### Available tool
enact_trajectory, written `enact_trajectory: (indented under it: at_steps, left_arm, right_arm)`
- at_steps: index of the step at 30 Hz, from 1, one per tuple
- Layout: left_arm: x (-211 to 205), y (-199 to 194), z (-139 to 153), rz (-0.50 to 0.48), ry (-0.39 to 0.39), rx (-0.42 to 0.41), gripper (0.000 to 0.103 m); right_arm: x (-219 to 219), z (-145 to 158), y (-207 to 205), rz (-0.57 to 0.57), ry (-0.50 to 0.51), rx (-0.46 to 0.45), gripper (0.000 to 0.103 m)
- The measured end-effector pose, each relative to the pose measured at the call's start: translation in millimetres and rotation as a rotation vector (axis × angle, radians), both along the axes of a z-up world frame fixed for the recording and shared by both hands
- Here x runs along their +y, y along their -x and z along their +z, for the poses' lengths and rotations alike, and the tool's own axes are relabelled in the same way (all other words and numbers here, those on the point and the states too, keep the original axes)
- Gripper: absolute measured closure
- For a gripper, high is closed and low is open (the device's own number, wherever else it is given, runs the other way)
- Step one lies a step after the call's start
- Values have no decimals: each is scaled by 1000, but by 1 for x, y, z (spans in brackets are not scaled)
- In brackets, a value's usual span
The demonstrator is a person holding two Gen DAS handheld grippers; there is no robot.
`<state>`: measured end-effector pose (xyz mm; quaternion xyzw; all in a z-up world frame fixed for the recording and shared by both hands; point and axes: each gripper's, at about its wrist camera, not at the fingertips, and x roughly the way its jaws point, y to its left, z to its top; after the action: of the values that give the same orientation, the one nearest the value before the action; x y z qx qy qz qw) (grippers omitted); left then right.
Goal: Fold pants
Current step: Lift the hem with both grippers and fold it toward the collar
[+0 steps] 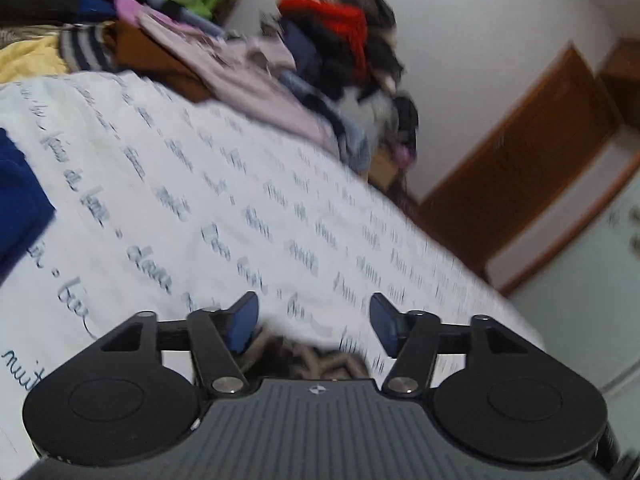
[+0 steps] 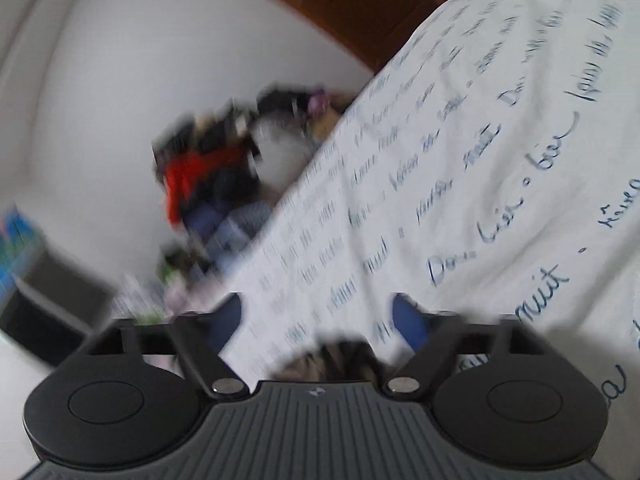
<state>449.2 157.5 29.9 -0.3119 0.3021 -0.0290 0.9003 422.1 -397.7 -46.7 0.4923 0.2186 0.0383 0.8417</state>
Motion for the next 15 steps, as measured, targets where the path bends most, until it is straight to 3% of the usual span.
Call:
enact_trajectory:
  at_steps: [3,5,8,11,15]
  left_arm:
    - [16,-7,4,44,84,5,37]
    - [14,-9,7,30,33,33,37]
    - [-5,1,11,-116,-138,42,37]
    - [-30,22,3,-310,-258,61,37]
    - [-71,48,-8,-597,-375,57,37]
  right_arm:
    - [0,12,-5,49,52,-13,18]
    - [16,25,-4,173,142,-35,18]
    - [56,39,2,516,329,-46,18]
    - [99,39,18,753,530,-52,18]
    - [127,30,19,896,558,-46,19]
